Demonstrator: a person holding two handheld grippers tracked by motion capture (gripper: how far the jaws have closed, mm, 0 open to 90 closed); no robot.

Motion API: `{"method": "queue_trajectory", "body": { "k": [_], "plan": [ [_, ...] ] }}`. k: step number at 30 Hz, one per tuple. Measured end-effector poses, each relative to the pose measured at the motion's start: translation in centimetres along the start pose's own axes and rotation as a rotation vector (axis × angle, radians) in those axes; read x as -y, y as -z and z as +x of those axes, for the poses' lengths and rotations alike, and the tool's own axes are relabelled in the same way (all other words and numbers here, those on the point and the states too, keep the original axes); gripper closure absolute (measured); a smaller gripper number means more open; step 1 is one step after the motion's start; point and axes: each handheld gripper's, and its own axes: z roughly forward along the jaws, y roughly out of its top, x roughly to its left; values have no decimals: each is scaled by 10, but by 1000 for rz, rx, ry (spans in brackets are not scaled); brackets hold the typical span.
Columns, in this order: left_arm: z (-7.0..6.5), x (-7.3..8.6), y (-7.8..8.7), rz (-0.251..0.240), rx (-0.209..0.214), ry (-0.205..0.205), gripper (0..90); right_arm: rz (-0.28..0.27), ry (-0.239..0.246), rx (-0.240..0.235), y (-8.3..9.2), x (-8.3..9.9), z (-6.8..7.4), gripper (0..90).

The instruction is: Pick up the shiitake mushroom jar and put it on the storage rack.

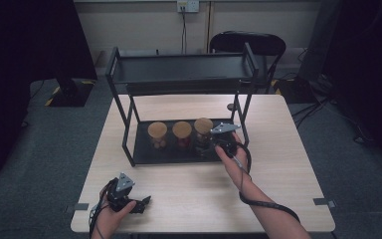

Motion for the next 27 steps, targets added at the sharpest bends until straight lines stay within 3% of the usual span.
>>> {"method": "queue_trajectory", "body": {
  "k": [27],
  "plan": [
    [0, 0, 0, 0, 0, 0, 4, -8, 8, -59, 26, 26, 8, 36]
  ]
}}
